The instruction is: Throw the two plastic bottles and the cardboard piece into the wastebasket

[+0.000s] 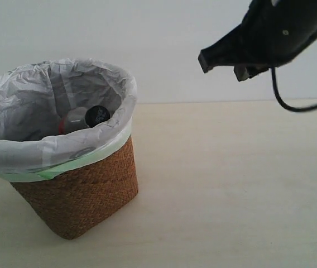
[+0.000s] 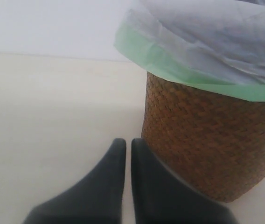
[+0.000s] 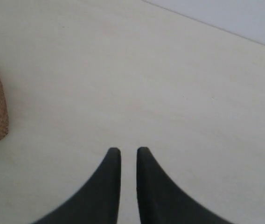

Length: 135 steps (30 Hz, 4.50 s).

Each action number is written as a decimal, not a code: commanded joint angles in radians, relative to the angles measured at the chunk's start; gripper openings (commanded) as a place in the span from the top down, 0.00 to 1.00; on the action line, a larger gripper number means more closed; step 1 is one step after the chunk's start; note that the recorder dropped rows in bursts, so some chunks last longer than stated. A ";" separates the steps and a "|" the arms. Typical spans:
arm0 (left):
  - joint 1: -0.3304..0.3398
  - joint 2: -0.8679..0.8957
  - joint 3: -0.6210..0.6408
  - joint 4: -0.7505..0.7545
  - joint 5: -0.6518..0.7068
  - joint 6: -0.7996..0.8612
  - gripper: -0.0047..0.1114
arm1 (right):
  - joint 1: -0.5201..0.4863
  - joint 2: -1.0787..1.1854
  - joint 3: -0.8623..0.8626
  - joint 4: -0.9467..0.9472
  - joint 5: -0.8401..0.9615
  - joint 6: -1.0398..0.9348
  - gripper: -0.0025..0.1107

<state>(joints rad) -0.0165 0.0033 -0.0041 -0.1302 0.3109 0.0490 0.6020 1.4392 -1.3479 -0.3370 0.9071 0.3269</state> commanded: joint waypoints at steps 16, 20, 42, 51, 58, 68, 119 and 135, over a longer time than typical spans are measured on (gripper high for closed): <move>0.001 -0.003 0.004 0.003 -0.001 -0.005 0.93 | -0.002 -0.615 0.629 -0.007 -0.399 0.199 0.90; 0.001 -0.003 0.004 0.003 -0.001 -0.005 0.93 | -0.002 -0.651 0.627 -0.007 -0.417 0.199 0.90; 0.001 -0.003 0.004 0.003 -0.001 -0.005 0.93 | -0.140 -0.834 0.838 0.018 -0.709 0.185 0.90; 0.001 -0.003 0.004 0.003 -0.001 -0.005 0.93 | -0.264 -1.131 1.175 0.020 -0.919 0.201 0.90; 0.001 -0.003 0.004 0.003 -0.001 -0.005 0.93 | -0.321 -1.325 1.304 0.020 -0.919 0.214 0.90; 0.001 -0.003 0.004 0.003 -0.001 -0.005 0.93 | -0.351 -1.439 1.348 0.017 -0.755 0.213 0.90; 0.001 -0.003 0.004 0.003 -0.001 -0.005 0.93 | -0.322 -1.439 1.348 0.048 -0.542 0.056 0.90; 0.001 -0.003 0.004 0.003 -0.001 -0.005 0.93 | -0.324 -1.439 1.348 0.253 -0.563 0.056 0.90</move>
<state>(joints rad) -0.0165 0.0033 -0.0041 -0.1302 0.3109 0.0490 0.2776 0.0060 -0.0001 -0.0838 0.3551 0.3924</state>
